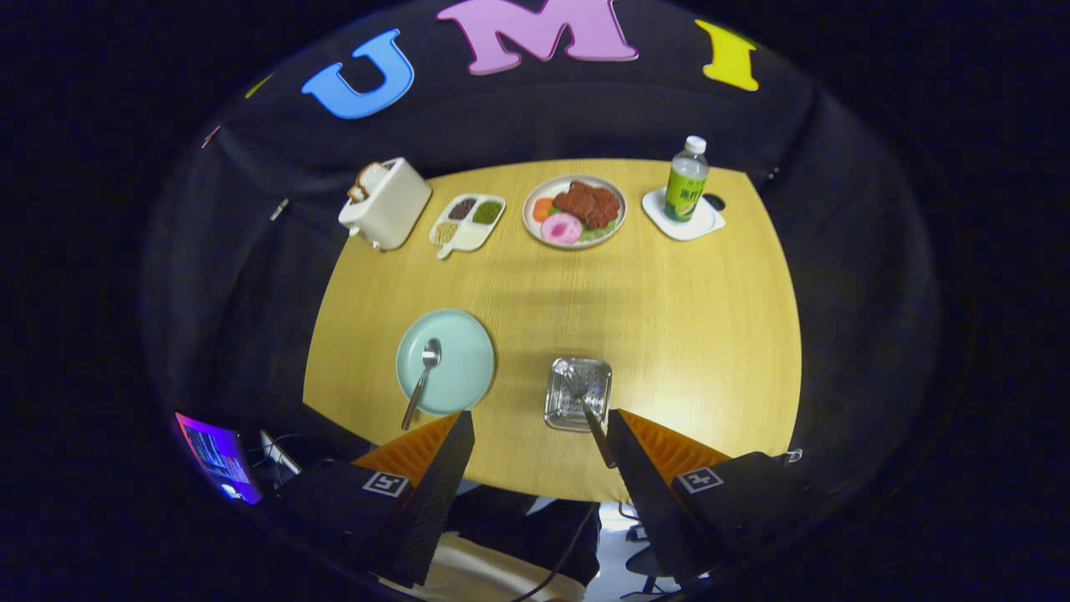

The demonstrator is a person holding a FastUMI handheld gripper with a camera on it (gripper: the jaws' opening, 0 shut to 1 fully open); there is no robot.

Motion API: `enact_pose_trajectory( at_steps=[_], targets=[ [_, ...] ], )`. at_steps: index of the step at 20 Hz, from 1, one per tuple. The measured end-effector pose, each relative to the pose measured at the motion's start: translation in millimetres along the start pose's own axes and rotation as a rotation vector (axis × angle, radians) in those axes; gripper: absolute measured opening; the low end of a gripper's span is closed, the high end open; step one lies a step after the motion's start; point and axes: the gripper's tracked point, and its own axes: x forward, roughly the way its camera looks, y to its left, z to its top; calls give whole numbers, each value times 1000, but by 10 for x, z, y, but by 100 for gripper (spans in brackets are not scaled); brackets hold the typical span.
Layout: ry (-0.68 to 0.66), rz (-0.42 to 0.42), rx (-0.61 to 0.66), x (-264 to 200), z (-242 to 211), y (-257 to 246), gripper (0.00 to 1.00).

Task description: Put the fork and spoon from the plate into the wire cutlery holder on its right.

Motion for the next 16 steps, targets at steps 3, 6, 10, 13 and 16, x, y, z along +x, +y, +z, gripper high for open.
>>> enact_pose_trajectory(
  at_steps=[3, 6, 10, 13, 16],
  targets=[
    [-199, -62, 60, -305, 106, 55, 99],
    [-327, -110, 106, -431, 111, 166, 99],
    [-390, -42, 131, -279, 82, 661, 99],
    [-329, 10, 99, 84, -70, 1071, 99],
    [-236, 46, 52, 543, -281, 1489, 99]
  ],
)
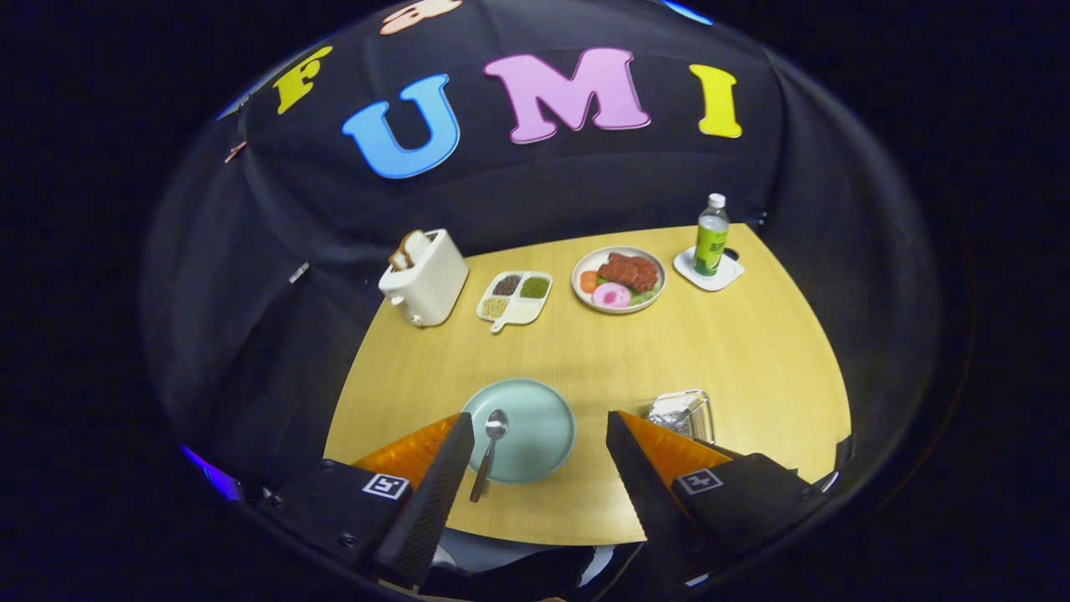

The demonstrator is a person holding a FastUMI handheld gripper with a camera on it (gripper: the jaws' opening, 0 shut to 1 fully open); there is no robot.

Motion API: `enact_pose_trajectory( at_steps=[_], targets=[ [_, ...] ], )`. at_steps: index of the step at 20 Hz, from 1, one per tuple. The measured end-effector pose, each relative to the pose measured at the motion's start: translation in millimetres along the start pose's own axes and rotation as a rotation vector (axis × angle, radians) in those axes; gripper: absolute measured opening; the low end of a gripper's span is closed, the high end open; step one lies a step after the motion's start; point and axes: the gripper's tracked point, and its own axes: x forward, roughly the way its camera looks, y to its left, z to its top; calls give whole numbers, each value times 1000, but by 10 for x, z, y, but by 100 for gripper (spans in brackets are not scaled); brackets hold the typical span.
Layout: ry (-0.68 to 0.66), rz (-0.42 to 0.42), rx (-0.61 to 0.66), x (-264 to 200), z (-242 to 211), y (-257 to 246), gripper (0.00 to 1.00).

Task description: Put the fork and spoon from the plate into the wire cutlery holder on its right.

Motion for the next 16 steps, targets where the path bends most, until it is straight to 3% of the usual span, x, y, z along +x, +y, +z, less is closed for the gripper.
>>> enact_pose_trajectory(
  at_steps=[3, 9, 16],
  targets=[
    [102, 29, -12, 463, -360, 288, 99],
    [311, -1, -27, 1209, -1084, 451, 100],
    [443, -107, -5, 1741, -1507, 316, 98]
  ],
)
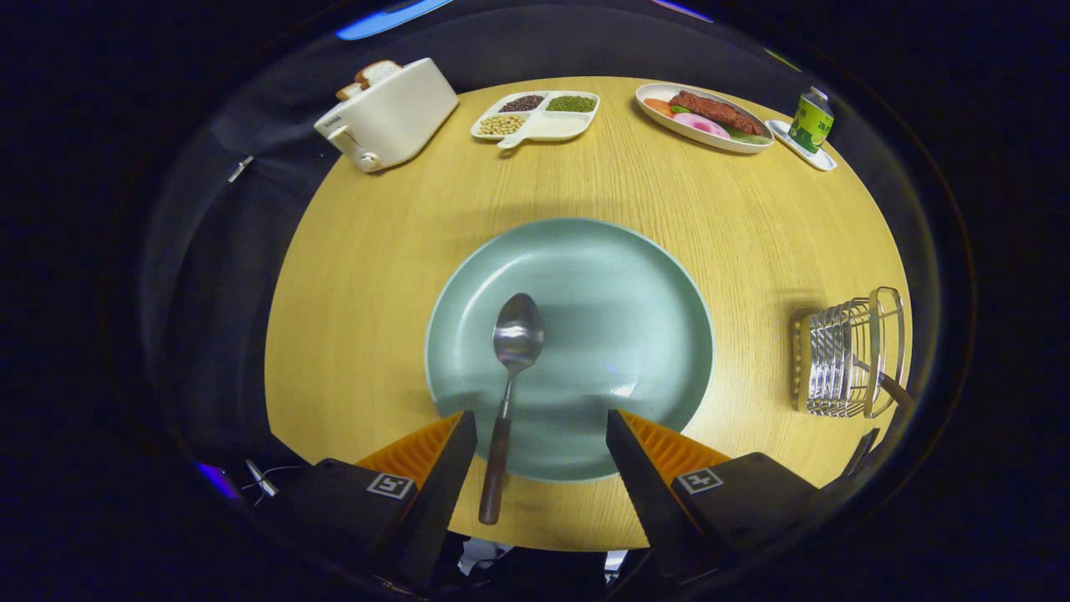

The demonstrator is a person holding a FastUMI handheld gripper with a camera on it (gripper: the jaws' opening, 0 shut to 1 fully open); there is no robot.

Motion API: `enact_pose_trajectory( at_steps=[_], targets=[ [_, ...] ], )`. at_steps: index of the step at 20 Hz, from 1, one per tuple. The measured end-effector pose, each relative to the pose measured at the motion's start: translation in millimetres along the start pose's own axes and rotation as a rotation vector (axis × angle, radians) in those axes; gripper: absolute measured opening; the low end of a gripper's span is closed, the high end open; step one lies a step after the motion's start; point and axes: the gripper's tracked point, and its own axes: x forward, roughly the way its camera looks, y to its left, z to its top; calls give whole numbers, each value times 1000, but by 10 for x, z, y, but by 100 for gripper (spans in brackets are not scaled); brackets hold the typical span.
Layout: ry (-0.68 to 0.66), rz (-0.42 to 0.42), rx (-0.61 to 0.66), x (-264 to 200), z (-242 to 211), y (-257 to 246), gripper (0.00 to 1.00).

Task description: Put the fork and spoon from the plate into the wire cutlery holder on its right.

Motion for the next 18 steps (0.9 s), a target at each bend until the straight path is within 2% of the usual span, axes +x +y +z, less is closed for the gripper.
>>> enact_pose_trajectory(
  at_steps=[4, 7, 9, 10, 13, 14, 18],
  targets=[
    [48, -24, -6, 160, -60, 9, 96],
    [80, -37, -24, 257, -110, 37, 86],
    [94, -59, -54, 287, -139, -11, 73],
    [87, -58, -60, 303, -114, -10, 60],
    [102, -65, -77, 306, -104, -65, 41],
    [111, -51, -79, 319, -105, -51, 27],
    [132, 6, -102, 305, -124, -18, 11]
  ],
)
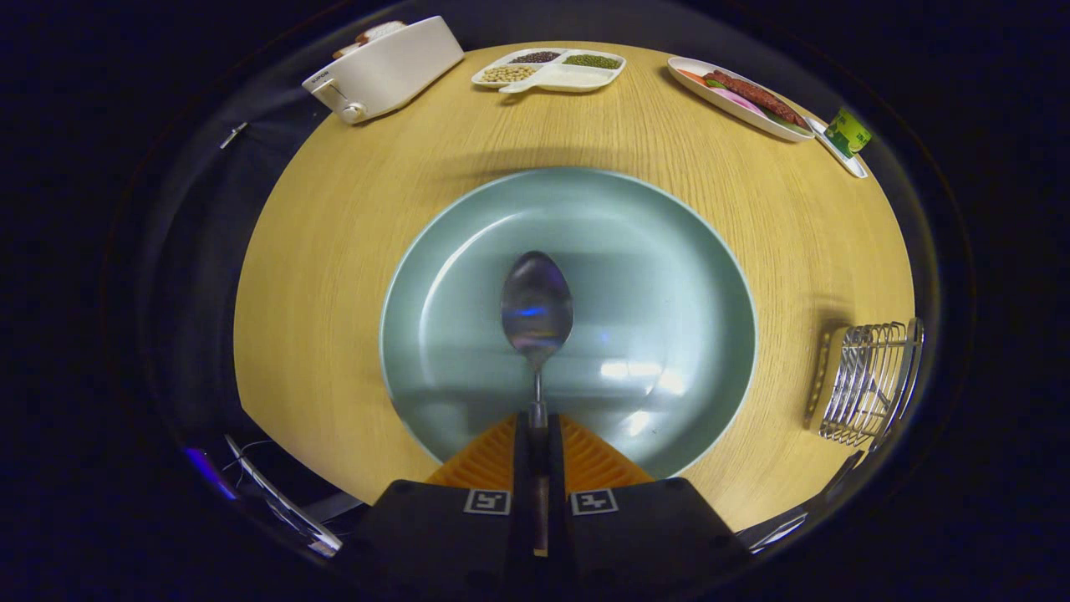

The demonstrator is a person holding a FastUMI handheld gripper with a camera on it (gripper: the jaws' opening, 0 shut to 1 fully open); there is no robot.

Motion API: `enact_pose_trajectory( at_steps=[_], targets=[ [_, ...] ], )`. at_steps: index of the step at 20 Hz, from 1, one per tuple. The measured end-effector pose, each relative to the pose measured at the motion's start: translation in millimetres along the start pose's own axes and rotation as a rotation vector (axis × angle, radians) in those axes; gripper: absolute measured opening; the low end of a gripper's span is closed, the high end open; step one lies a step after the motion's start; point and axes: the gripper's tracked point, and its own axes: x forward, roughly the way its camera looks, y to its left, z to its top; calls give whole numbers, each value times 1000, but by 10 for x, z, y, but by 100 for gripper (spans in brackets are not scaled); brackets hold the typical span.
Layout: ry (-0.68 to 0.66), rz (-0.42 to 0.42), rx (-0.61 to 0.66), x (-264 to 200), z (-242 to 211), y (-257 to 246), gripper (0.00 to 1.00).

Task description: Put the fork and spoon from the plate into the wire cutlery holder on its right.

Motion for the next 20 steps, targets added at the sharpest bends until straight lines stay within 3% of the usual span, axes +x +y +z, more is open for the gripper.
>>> enact_pose_trajectory(
  at_steps=[6, 11, 20],
  targets=[
    [-6, 86, 12, -251, 96, 18, 8],
    [-14, 135, -19, -892, 174, -144, 8],
    [58, 94, -12, -2137, 9, -1239, 8]
  ],
)
